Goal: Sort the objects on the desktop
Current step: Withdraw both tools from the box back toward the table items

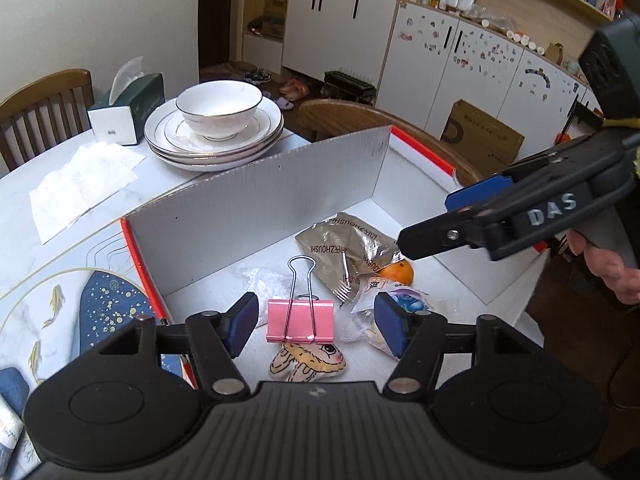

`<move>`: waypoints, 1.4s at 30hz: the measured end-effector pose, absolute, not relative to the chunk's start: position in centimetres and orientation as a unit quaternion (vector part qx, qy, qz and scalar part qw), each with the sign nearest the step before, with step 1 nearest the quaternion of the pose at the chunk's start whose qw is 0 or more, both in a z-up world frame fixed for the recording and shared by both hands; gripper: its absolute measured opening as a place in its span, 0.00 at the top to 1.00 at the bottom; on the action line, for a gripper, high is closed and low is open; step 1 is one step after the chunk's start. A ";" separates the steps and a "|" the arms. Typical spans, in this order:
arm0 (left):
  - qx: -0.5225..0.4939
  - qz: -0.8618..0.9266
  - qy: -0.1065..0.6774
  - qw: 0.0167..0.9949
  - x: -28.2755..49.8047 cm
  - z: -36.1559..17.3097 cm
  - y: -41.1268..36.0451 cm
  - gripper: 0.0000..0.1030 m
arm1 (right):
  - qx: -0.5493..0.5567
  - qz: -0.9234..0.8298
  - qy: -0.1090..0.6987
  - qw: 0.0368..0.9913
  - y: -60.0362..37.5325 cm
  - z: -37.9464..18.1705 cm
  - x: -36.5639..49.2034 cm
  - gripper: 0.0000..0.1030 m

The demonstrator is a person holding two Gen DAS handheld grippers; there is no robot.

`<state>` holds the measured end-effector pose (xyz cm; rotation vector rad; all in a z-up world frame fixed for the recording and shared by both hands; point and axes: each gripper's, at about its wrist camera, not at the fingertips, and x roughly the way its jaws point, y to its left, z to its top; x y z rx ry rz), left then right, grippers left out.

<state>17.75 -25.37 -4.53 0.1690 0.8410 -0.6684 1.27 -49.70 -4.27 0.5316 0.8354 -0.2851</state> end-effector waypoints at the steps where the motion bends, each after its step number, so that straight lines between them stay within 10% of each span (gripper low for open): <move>1: 0.078 -0.318 0.397 0.858 17.5 -4.3 -25.3 0.39 | 0.250 -0.135 0.393 0.874 -49.5 -3.9 1.0 0.16; 25: 0.037 -0.316 0.332 0.888 13.2 -1.5 -18.6 0.00 | 0.223 -0.145 0.340 0.902 -43.6 -1.0 0.1 0.02; 42: 0.025 -0.320 0.324 0.890 12.0 -1.0 -7.1 0.00 | 0.220 -0.149 0.355 0.896 -35.6 0.0 6.2 0.02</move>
